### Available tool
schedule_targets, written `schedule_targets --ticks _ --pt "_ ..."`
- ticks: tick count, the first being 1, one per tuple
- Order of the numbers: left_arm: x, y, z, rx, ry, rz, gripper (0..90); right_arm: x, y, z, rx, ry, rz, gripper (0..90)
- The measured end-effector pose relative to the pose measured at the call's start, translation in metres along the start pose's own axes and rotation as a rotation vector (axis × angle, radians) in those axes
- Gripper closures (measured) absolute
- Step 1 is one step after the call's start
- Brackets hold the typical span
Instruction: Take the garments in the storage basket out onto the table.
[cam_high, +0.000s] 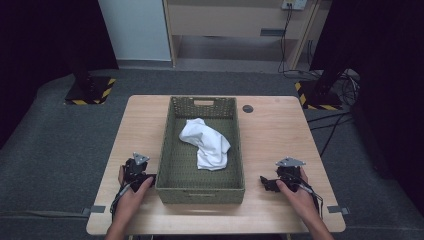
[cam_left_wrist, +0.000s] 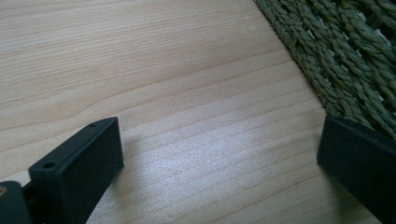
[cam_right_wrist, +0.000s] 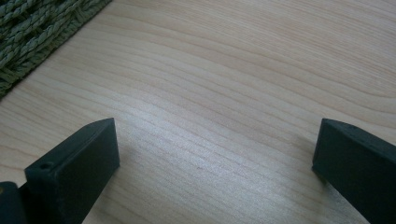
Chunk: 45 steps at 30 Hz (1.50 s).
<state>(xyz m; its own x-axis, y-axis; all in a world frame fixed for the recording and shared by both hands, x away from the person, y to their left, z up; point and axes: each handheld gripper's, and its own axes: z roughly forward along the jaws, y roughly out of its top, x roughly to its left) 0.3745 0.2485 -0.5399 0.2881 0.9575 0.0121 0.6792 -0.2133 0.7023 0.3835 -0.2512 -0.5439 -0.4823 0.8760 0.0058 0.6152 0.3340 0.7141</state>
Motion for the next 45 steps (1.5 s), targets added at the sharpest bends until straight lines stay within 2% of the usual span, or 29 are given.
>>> schedule_targets --ticks 28,30,35,45 --pt "0.000 0.000 0.000 0.000 0.000 0.000 0.0 0.000 -0.001 -0.001 0.002 -0.005 0.005 0.9" --pt "0.000 0.000 0.000 0.000 0.000 0.000 0.0 0.000 -0.001 -0.003 0.003 0.001 0.006 3.2" --pt "0.000 0.000 0.000 0.000 0.000 0.000 0.0 0.002 0.002 -0.011 -0.026 0.013 0.009 2.4" --pt "0.000 0.000 0.000 0.000 0.000 0.000 0.0 0.007 0.008 -0.023 -0.045 0.018 -0.023 2.3"
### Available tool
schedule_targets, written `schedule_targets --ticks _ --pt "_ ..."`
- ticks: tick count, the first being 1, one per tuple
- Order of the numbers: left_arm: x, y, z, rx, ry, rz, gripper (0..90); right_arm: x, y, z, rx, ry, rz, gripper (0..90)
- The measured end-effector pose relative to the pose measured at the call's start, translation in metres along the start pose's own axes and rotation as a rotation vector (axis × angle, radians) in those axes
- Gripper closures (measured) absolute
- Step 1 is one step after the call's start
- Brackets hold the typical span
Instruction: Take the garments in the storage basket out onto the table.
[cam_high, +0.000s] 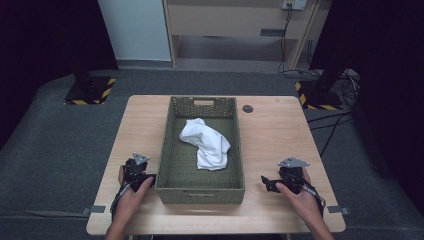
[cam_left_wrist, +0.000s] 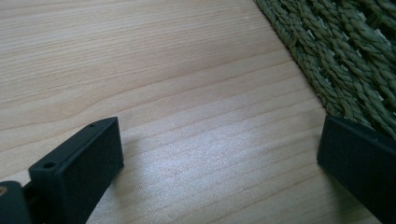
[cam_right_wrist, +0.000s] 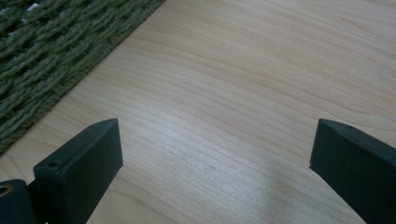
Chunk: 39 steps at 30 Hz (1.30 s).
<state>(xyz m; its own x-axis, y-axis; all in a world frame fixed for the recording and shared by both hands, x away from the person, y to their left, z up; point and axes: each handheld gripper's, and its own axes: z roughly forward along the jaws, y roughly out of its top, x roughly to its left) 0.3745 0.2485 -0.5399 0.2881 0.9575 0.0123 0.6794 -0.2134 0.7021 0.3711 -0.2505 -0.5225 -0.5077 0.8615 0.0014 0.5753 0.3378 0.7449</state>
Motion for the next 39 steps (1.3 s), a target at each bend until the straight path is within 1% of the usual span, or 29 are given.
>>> schedule_targets --ticks 4,5,8,14,17,23,27,32,34,36,39 --pt "0.000 0.000 0.000 0.000 0.000 0.000 0.0 0.002 0.000 -0.002 0.005 0.008 -0.007 2.4" --pt "0.000 0.000 0.000 0.000 0.000 0.000 0.0 0.004 0.001 -0.002 0.009 0.002 -0.018 2.4" --pt "0.000 0.000 0.000 0.000 0.000 0.000 0.0 0.004 0.001 -0.001 0.011 -0.005 -0.030 2.7" --pt "0.000 0.000 0.000 0.000 -0.002 0.002 0.0 0.006 0.002 -0.002 0.016 0.008 -0.030 2.7" --pt "0.000 0.000 0.000 0.000 -0.002 0.003 0.0 0.005 0.004 -0.002 0.019 0.012 -0.038 2.9" --pt "0.000 0.000 0.000 0.000 -0.002 0.002 0.0 0.000 0.008 -0.006 0.007 0.009 -0.025 2.5" --pt "0.000 0.000 0.000 0.000 -0.002 0.003 0.0 -0.001 0.011 -0.008 0.002 0.011 -0.025 2.4" --pt "0.000 0.000 0.000 0.000 -0.002 0.002 0.0 -0.001 0.015 -0.012 0.013 0.016 -0.048 2.7" --pt "0.000 0.000 0.000 0.000 -0.002 0.002 0.0 -0.001 0.017 -0.013 0.014 0.018 -0.053 2.8" --pt "0.000 0.000 0.000 0.000 -0.002 0.002 0.0 0.000 0.019 -0.014 0.010 0.026 -0.048 2.8" --pt "0.000 0.000 0.000 0.000 -0.002 0.002 0.0 0.005 0.027 -0.015 0.004 0.046 -0.038 2.7"
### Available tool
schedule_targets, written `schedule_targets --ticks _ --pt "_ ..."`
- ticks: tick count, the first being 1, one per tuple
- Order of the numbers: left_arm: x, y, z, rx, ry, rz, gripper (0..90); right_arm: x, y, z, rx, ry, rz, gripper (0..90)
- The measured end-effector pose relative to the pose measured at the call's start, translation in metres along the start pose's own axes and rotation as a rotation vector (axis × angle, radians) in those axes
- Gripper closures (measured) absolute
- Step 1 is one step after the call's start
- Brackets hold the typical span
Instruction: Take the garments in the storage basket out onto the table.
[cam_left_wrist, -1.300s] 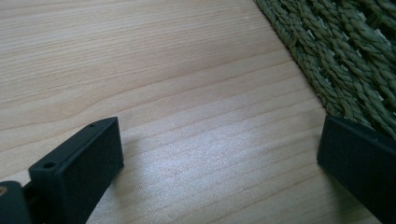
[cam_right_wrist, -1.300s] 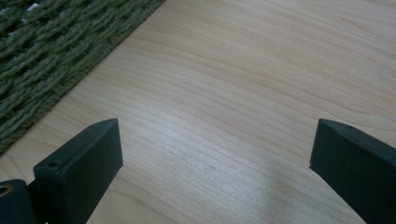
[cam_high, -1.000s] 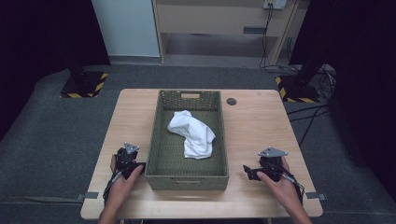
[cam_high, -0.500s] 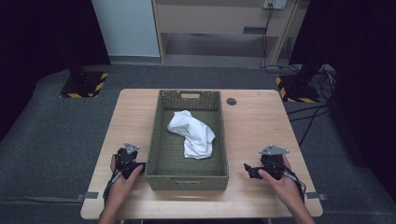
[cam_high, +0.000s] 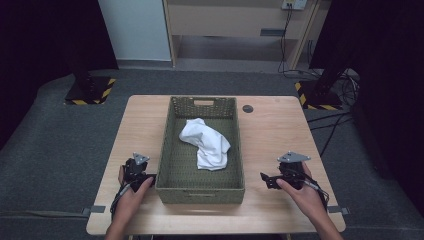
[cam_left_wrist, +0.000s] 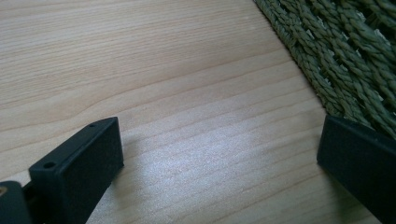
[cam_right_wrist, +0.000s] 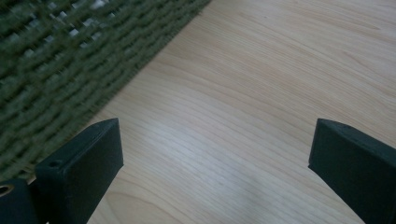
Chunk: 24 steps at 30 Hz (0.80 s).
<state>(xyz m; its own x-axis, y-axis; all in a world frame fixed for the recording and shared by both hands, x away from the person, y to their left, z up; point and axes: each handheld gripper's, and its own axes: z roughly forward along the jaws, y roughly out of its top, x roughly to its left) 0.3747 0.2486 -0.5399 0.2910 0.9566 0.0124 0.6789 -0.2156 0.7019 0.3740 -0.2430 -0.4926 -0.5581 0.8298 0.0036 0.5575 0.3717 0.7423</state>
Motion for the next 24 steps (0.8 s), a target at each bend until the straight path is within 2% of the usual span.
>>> schedule_targets --ticks 2,8,11,12,24 --pt "0.000 0.000 0.000 0.000 0.000 0.000 0.0 0.002 0.003 0.000 -0.001 0.001 -0.006 2.6" --pt "0.000 0.000 0.000 0.000 0.000 0.000 0.0 0.012 0.026 -0.004 -0.009 0.000 -0.076 2.7" --pt "0.000 0.000 0.000 0.000 0.000 0.000 0.0 0.014 0.032 -0.004 -0.009 0.002 -0.092 2.8" --pt "0.000 0.000 0.000 0.000 0.000 0.000 0.0 0.016 0.038 -0.005 -0.006 -0.005 -0.115 2.8" --pt "0.000 0.000 0.000 0.000 0.000 0.000 0.0 0.019 0.056 -0.014 -0.004 -0.011 -0.151 2.8"
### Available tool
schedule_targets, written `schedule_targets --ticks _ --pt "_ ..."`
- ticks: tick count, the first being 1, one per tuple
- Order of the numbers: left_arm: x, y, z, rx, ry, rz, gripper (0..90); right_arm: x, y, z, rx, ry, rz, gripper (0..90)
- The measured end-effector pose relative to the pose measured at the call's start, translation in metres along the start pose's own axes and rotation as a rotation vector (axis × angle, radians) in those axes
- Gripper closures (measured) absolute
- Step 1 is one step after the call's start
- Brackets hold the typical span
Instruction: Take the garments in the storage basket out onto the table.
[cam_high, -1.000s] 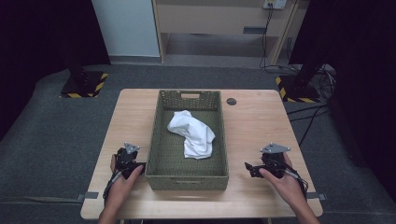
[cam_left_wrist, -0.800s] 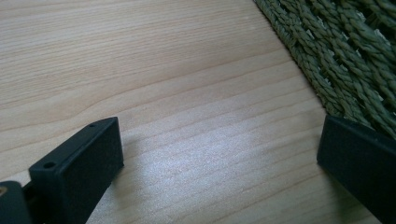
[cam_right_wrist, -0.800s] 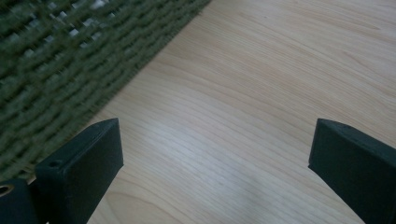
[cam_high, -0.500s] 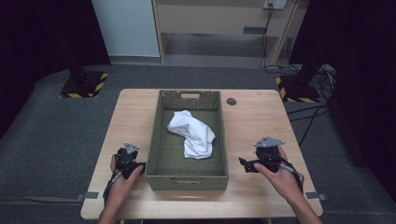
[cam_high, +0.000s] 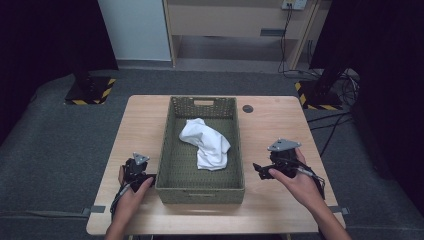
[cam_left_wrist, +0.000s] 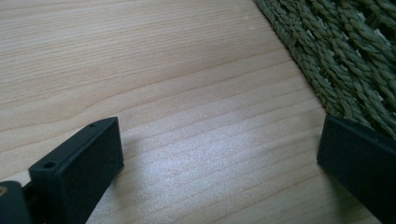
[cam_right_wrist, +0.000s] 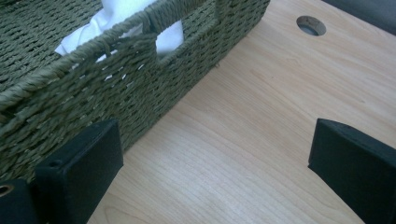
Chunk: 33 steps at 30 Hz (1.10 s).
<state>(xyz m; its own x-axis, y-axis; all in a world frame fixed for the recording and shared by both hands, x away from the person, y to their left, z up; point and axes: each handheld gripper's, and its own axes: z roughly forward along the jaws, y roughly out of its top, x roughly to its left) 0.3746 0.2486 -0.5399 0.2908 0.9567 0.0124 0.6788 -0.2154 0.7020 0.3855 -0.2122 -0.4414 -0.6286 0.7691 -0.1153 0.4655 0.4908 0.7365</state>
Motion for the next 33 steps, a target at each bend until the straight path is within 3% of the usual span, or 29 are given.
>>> schedule_targets --ticks 8,33 --pt "0.000 0.000 0.000 0.000 0.000 0.000 0.0 -0.004 0.017 -0.014 -0.010 -0.007 -0.011 2.8" --pt "0.000 0.000 0.000 0.000 0.000 0.000 0.0 -0.007 0.062 -0.033 -0.039 0.007 -0.050 3.4"
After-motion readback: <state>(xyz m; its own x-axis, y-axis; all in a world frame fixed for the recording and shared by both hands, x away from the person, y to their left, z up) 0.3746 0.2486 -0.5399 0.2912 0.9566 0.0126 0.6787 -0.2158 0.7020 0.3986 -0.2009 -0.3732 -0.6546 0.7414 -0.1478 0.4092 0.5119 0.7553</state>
